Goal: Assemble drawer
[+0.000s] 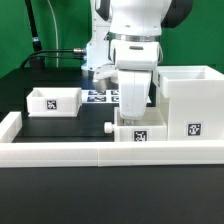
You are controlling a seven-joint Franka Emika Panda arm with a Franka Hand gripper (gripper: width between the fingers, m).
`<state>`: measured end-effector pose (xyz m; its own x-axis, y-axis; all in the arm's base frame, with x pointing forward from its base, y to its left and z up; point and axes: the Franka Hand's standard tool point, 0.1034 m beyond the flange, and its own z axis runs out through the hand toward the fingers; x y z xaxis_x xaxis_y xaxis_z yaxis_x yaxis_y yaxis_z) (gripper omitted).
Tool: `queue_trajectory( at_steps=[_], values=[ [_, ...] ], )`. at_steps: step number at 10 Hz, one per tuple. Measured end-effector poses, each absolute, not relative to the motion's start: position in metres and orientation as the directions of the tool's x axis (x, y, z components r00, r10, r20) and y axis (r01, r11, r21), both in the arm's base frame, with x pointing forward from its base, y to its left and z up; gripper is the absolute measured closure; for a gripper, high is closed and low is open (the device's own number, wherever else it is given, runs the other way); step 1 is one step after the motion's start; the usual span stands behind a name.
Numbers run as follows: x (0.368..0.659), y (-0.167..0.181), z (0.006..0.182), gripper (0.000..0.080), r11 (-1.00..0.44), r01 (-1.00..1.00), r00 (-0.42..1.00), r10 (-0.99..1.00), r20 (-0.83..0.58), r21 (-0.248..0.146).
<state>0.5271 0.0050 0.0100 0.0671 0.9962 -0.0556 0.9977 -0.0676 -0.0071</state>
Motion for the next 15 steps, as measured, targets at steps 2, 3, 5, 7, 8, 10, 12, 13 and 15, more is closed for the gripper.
queue_trajectory(
  at_steps=[2, 3, 5, 7, 8, 10, 12, 13, 15],
  values=[
    [0.527, 0.0034, 0.0099, 0.0757, -0.043, 0.999, 0.042, 0.997, -0.057, -0.009],
    [0.5269, 0.0039, 0.0099, 0.0757, -0.04, 0.999, 0.039, 0.998, -0.057, -0.009],
    [0.5274, 0.0047, 0.0101, 0.0757, -0.051, 0.999, 0.051, 0.997, -0.053, 0.005],
    [0.5273, 0.0042, 0.0099, 0.0757, -0.052, 0.999, 0.052, 0.997, -0.054, 0.004],
    [0.5272, 0.005, 0.0097, 0.0757, -0.046, 0.999, 0.046, 0.997, -0.054, 0.005],
    [0.5274, 0.0092, 0.0099, 0.0757, -0.035, 0.999, 0.035, 0.998, -0.057, 0.005],
    [0.5281, 0.0123, 0.0104, 0.0757, -0.031, 1.0, 0.031, 0.997, -0.071, -0.003],
    [0.5284, 0.0127, 0.0104, 0.0757, -0.047, 0.999, 0.046, 0.996, -0.074, -0.001],
    [0.5287, 0.0128, 0.0106, 0.0757, -0.058, 0.998, 0.058, 0.996, -0.073, 0.001]
  ],
)
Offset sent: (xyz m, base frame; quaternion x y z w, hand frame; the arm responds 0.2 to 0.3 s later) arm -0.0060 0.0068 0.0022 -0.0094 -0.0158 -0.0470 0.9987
